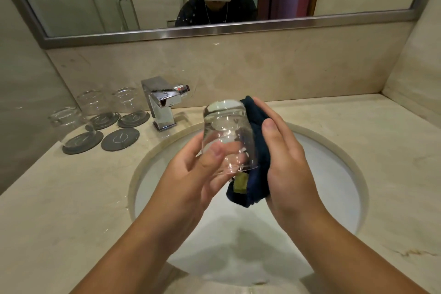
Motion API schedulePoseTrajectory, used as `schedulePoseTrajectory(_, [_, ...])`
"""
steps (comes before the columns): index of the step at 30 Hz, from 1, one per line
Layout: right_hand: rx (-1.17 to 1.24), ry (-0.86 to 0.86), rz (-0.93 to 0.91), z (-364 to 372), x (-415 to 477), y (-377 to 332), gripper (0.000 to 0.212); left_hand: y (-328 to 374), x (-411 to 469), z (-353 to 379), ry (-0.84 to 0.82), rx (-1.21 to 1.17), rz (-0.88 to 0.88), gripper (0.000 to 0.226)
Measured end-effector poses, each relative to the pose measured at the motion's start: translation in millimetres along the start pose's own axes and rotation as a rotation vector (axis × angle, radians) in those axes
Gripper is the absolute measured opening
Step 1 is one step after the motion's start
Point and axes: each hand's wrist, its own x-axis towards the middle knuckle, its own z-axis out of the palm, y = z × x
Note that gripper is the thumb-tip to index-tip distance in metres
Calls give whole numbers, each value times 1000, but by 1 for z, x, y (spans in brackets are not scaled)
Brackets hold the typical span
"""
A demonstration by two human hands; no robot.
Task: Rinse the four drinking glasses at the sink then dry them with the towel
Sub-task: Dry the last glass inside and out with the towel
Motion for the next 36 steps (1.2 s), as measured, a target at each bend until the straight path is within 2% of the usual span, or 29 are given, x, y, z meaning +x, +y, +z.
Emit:
schedulePoseTrajectory(2, [122, 6, 109, -1, 3, 0, 36, -1, 0, 0, -37, -4, -2, 47])
schedulePoseTrajectory(5, [206, 0, 158, -4, 4, 1, 36, -3, 4, 0, 41, 190, 7, 46])
schedulePoseTrajectory(7, [150, 9, 128, -6, 5, 0, 35, -5, 7, -4, 105, 247, 11, 49])
schedulePoseTrajectory(11, [-54, 0, 3, -7, 2, -1, 34, -4, 6, -9, 142, 112, -33, 66])
schedulePoseTrajectory(14, [-185, -44, -73, -5, -3, -4, 37, 0, 4, -5, 107, 43, -81, 59])
schedulePoseTrajectory(18, [-206, -95, -98, -2, -5, -6, 40, -1, 0, 4, 58, 207, -5, 47])
schedulePoseTrajectory(23, [-97, -78, 16, -10, 4, -3, 36, 0, -2, 3, -47, 268, 50, 41])
schedulePoseTrajectory(27, [22, -68, 109, -9, 7, -4, 34, -1, -2, 0, -102, 217, 54, 42])
schedulePoseTrajectory(30, [92, -54, 207, -7, 7, -1, 34, -2, -1, -3, -105, 203, 72, 43])
schedulePoseTrajectory(36, [112, -37, 266, -5, 5, 3, 34, -5, 10, -10, -16, 405, 53, 52])
